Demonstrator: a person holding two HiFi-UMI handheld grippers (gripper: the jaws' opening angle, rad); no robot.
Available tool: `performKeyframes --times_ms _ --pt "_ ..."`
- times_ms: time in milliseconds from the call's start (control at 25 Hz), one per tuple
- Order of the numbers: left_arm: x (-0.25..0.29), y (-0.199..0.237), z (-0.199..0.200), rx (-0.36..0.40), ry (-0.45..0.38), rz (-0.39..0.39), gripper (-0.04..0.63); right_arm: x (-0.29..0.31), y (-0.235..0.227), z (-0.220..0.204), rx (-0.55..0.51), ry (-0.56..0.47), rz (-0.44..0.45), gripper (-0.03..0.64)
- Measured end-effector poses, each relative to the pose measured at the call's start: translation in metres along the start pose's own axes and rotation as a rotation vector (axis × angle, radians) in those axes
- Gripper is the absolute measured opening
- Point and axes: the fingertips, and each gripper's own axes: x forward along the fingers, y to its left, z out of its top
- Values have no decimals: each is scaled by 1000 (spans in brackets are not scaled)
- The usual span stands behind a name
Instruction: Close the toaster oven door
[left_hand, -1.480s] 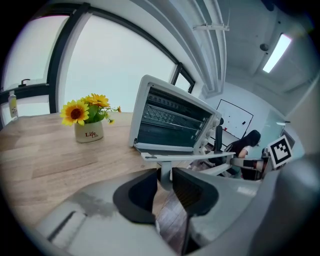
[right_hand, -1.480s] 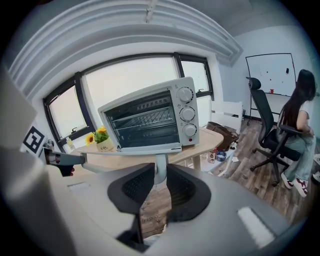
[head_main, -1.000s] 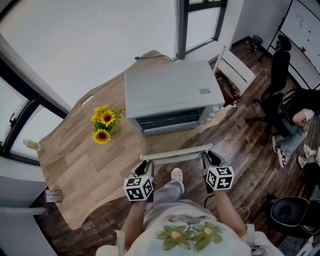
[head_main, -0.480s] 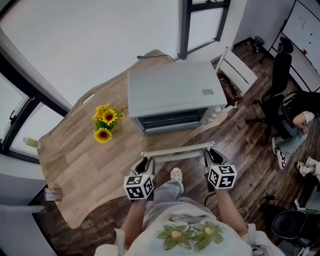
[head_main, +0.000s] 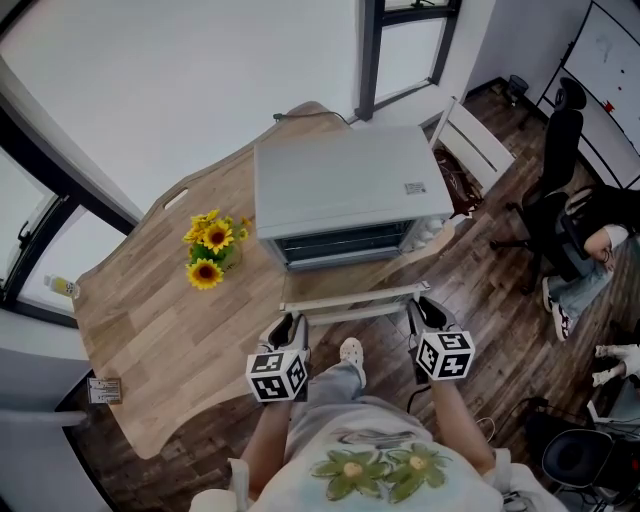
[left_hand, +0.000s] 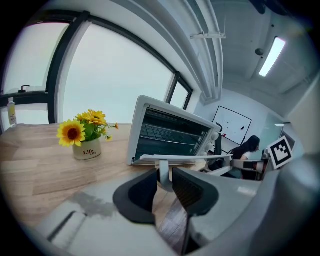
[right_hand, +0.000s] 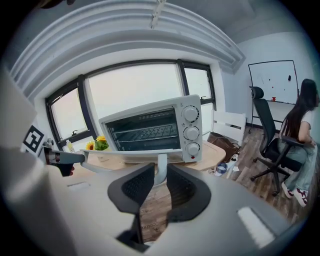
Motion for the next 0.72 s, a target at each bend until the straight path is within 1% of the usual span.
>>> performKeyframes --times_ms 280,720 --pt "1 1 9 -14 -17 4 107 2 1 9 -5 -10 2 81" --pt "3 0 22 -26 -14 -9 108 3 1 22 -2 -31 -13 81"
